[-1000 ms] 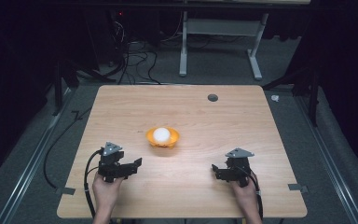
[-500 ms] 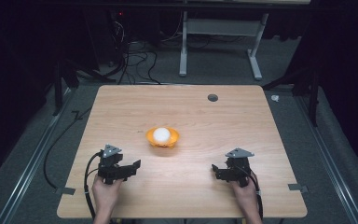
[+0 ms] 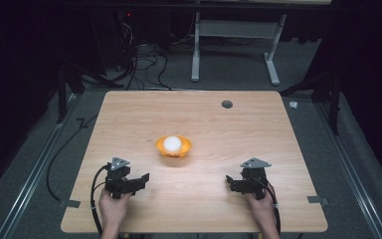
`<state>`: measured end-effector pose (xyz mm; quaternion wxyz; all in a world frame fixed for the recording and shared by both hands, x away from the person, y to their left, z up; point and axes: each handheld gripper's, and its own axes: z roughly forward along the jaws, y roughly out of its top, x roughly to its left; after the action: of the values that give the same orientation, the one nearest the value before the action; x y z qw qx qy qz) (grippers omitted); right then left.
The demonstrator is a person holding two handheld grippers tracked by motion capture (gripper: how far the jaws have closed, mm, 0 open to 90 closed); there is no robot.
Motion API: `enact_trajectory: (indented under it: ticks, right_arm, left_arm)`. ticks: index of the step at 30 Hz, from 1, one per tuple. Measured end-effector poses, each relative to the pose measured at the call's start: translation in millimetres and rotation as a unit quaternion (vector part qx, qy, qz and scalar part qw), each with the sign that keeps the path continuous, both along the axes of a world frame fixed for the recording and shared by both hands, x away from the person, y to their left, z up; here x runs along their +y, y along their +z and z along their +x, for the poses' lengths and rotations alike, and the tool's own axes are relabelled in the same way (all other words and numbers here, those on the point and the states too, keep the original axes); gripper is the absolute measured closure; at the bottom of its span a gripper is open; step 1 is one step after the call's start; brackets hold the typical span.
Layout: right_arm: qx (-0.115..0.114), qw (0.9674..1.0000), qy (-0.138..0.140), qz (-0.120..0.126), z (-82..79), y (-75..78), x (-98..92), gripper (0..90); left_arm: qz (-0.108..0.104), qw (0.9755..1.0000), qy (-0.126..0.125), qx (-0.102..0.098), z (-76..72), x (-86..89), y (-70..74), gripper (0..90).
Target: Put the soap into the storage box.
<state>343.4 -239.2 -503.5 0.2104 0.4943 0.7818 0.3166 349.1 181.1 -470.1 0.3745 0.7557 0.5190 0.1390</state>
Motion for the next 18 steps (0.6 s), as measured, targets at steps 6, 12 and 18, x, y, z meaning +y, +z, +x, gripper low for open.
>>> enact_trajectory:
  ticks: [6,12,18]
  right_arm:
    - [0.000,1.0000,0.001,0.000,0.1,0.0,-0.1,14.9]
    - [0.000,1.0000,0.000,0.000,0.0,0.0,0.0,14.9]
    - [0.000,1.0000,0.000,0.000,0.1,0.0,-0.1,14.9]
  left_arm:
    - [0.002,1.0000,0.004,0.006,0.5,1.0,-5.6,21.2]
    - [0.011,0.9999,0.007,0.006,0.1,0.5,-10.5,21.2]
    - [0.013,0.9998,0.013,0.009,1.2,2.8,-15.8,21.3]
